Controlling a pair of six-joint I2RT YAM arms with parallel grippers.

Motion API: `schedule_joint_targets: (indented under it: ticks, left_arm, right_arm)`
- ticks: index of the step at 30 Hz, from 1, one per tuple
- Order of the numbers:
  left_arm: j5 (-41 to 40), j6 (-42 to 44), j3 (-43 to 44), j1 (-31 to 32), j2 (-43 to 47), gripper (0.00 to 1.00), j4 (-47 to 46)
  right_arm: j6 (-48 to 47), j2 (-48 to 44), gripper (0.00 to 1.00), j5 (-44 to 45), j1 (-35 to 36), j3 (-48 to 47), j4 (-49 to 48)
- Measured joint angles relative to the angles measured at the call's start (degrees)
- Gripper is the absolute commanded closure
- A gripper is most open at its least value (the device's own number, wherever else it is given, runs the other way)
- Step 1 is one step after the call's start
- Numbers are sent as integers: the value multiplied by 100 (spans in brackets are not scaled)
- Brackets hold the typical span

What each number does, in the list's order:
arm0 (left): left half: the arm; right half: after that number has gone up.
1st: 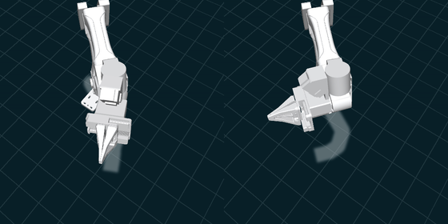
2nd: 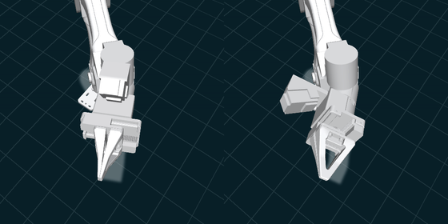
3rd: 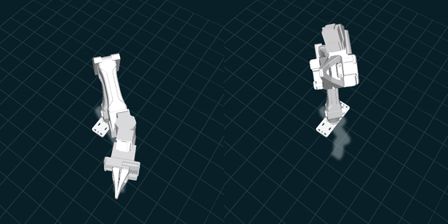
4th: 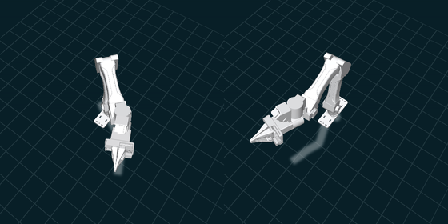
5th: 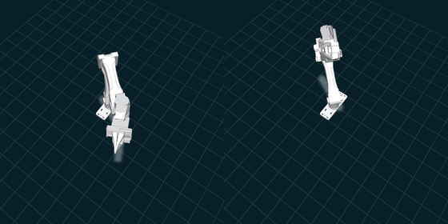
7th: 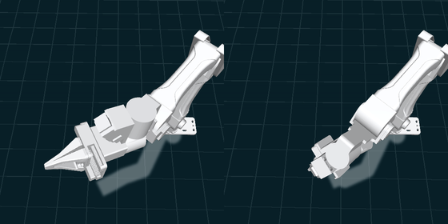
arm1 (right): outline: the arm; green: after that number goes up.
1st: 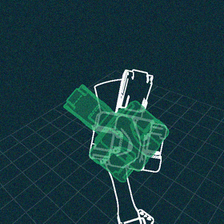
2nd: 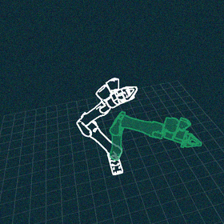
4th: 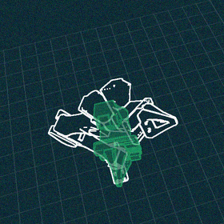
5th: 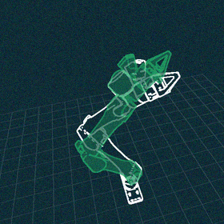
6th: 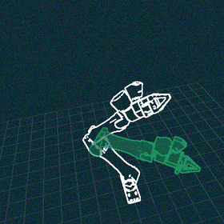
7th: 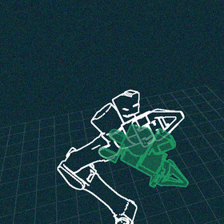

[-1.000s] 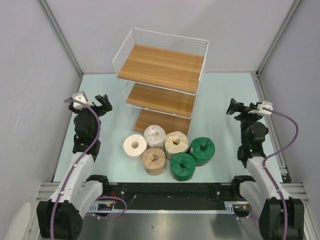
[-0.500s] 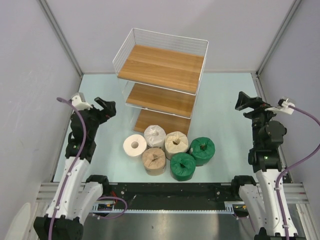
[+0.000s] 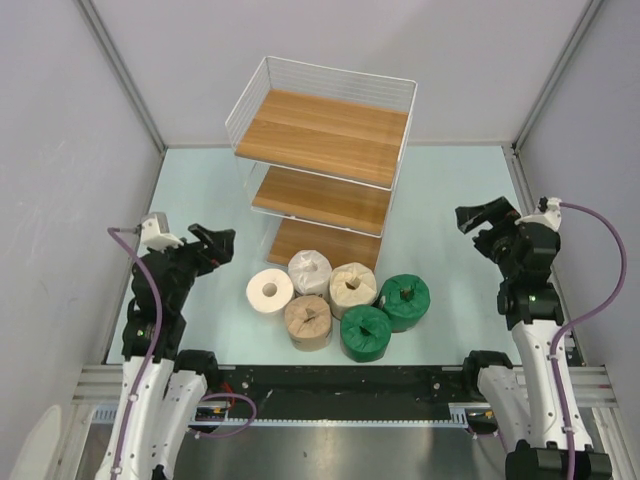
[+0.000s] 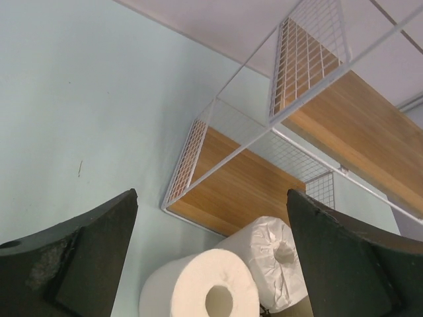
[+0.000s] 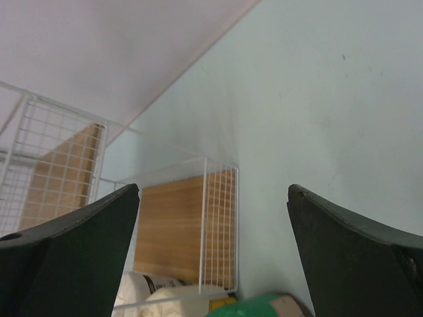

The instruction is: Place and organize the paper towels onto the shelf

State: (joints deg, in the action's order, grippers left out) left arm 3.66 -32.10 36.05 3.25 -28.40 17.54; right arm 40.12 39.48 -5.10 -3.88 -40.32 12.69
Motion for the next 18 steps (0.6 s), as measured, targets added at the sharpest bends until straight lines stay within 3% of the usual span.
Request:
schedule_joint_targets:
  ticks: [4, 7, 15, 18]
  left_arm:
    - [-35, 118, -122, 133, 372, 0, 289]
    - [-278, 109, -258, 553, 431, 0, 411]
    - [-1827, -273, -334, 2747, 114, 0, 1038]
    - [-2365, -507, -334, 3191, -83, 0, 1327]
  right_arm:
    - [151, 162, 0, -13, 382, 0, 487]
    - [184, 136, 0, 343, 1224, 0, 828]
    - [538, -31, 0, 1985, 3816, -24, 1869]
    - [835, -219, 0, 2629, 4708, -28, 2339]
